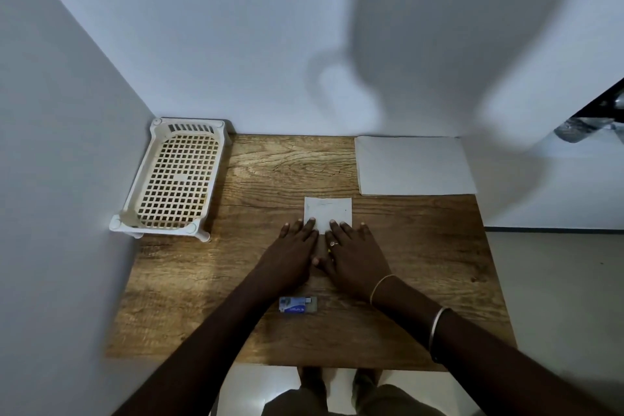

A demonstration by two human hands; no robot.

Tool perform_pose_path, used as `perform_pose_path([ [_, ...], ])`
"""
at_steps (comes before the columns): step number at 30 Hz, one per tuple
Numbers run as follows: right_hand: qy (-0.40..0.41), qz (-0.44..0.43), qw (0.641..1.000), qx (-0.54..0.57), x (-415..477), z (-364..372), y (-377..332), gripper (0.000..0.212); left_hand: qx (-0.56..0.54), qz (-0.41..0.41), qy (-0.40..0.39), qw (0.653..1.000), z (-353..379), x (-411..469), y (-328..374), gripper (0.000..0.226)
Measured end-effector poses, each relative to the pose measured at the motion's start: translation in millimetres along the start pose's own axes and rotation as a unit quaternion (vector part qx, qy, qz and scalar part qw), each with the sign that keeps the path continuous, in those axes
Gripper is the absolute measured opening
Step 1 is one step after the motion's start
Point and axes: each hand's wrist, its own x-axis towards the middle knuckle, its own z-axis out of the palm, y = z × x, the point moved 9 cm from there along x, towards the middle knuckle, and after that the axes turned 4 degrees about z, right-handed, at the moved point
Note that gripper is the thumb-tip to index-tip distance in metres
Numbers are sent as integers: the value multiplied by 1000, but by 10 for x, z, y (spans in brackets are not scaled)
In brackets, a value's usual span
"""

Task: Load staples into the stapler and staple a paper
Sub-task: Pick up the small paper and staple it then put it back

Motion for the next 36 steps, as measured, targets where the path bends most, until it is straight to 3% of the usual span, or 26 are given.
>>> perform_pose_path([
  [2,28,1,1000,13,-12,-118,1,86,-14,-1,21,1000,-60,-28,1,66],
  [4,126,44,988,82,-26,-373,161,70,-44,2,87,995,-217,-57,12,62],
  [6,198,158,939,234,-65,-532,557,44,-145,-47,220,964,-492,-149,-75,56],
  [8,176,268,862,392,-68,-424,896,21,-249,-153,314,903,-641,-263,-309,42],
  [10,126,334,809,468,-35,-204,1017,12,-317,-235,293,871,-547,-271,-473,36],
  [14,73,399,733,545,-40,62,997,14,-411,-295,225,833,-339,-167,-564,38],
  [21,70,406,703,579,-34,8,940,7,-463,-328,207,797,-208,-66,-581,32],
  [28,42,399,722,564,59,48,933,12,-477,-334,189,790,-214,-57,-541,27],
  [36,29,409,685,603,89,100,929,22,-491,-349,186,776,-183,-84,-525,9],
])
